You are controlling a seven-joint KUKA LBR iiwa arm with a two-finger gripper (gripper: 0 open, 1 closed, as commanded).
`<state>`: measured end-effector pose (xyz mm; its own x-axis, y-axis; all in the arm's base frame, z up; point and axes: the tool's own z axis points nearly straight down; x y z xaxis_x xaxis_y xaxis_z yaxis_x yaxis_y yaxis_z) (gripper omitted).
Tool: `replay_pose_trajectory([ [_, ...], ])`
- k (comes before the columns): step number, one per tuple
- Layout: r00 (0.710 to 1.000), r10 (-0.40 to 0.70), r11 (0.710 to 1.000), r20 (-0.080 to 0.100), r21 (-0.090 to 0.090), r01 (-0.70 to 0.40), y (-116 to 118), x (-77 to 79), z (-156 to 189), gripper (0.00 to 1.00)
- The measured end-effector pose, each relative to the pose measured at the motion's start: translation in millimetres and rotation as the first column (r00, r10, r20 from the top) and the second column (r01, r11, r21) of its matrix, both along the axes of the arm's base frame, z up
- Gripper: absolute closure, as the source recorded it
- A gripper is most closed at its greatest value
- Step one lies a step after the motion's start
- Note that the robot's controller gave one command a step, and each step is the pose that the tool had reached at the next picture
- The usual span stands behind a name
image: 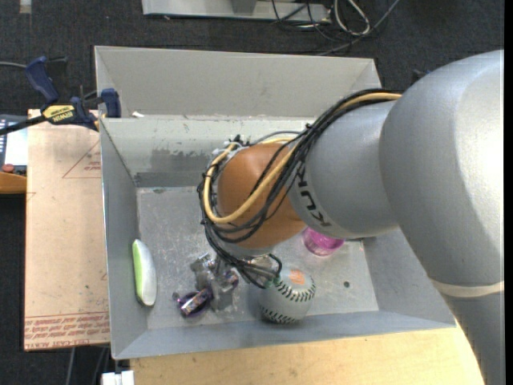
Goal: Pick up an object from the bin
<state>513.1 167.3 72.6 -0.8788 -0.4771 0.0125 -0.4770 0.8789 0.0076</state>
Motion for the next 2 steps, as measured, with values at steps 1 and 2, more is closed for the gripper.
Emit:
replay_pose_trajectory([
  [1, 1.0, 0.0, 1.0, -0.009, -0.003, 0.0, -1, -2.7, 20, 1.0],
  [2, 1.0, -0.001, 1.0, -0.007, -0.002, 0.001, -1, -1.8, 44, 1.0],
])
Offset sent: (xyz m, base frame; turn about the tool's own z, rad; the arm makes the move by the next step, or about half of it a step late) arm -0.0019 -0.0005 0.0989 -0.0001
